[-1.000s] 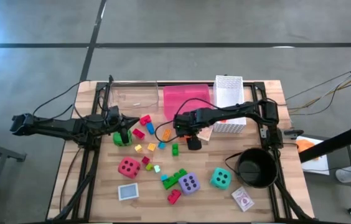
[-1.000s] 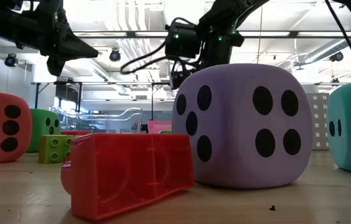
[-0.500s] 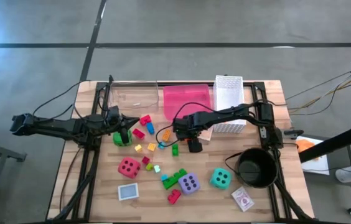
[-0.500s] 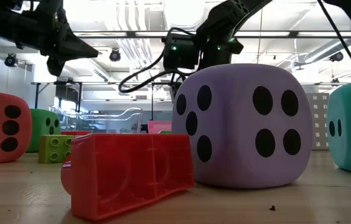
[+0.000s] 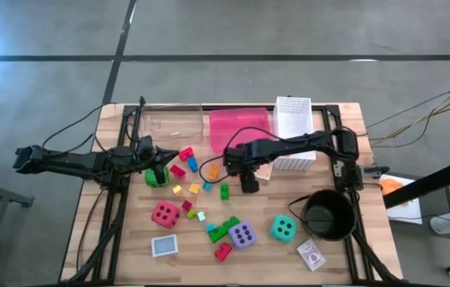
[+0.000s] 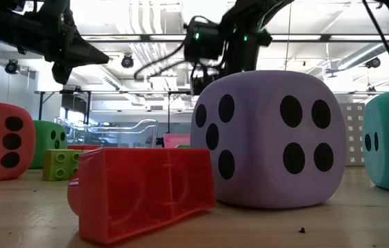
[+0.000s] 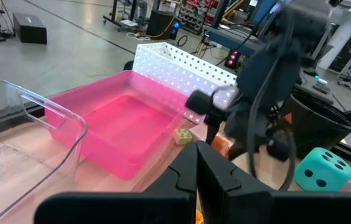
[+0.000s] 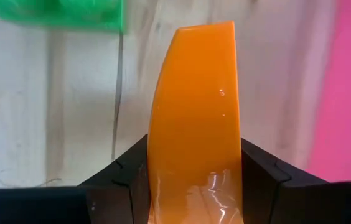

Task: Pick & Place Toys
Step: Put the large orange game piece into the white bin

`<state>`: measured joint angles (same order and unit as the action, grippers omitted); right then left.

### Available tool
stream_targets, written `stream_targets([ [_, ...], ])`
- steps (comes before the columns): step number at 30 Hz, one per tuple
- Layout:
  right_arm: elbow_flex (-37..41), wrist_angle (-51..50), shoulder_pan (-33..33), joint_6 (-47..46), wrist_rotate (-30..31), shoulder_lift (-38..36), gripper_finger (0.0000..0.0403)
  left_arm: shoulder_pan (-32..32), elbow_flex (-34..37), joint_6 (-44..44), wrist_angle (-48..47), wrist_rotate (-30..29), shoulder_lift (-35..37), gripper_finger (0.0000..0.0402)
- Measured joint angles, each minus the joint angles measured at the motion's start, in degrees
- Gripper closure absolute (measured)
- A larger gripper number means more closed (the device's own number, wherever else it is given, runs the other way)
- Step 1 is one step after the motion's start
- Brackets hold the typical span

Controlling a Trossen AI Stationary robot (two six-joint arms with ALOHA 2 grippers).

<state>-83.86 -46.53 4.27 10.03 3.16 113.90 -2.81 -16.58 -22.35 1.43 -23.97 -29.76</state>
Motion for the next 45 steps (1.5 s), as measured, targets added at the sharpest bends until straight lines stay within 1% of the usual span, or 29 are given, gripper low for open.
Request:
stream_targets([
  [6,0.0,-0.1,0.3,-2.4,-0.2,-7.8,0.0243,0.0,0.0,0.0,0.0,0.0,0.0,0.0397],
  [10,0.0,-1.1,2.0,-3.6,-0.1,-14.4,0.0243,0.0,0.0,0.0,0.0,0.0,0.0,0.0397],
  [12,0.0,-1.4,3.4,-5.4,0.4,-17.4,0.0243,0.0,0.0,0.0,0.0,0.0,0.0,0.0397],
  [16,0.0,-4.4,6.8,-8.8,3.3,-23.2,0.0243,0.0,0.0,0.0,0.0,0.0,0.0,0.0397],
  [19,0.0,-7.9,9.8,-11.5,4.5,-26.3,0.0243,0.0,0.0,0.0,0.0,0.0,0.0,0.0397],
  [22,0.1,-11.0,13.0,-14.2,4.5,-28.5,0.0243,0.0,0.0,0.0,0.0,0.0,0.0,0.0397],
  [31,0.1,-21.0,20.8,-8.9,4.5,-30.7,0.0243,0.0,0.0,0.0,0.0,0.0,0.0,0.0397],
  [37,0.2,-23.8,24.5,-3.7,4.1,-31.0,0.0243,0.0,0.0,0.0,0.0,0.0,0.0,0.0397],
  [42,0.5,-26.4,27.7,-2.3,3.6,-30.9,0.0243,0.0,0.0,0.0,0.0,0.0,0.0,0.0397],
  [45,0.8,-27.0,29.5,-2.3,1.7,-30.9,0.0243,0.0,0.0,0.0,0.0,0.0,0.0,0.0397],
])
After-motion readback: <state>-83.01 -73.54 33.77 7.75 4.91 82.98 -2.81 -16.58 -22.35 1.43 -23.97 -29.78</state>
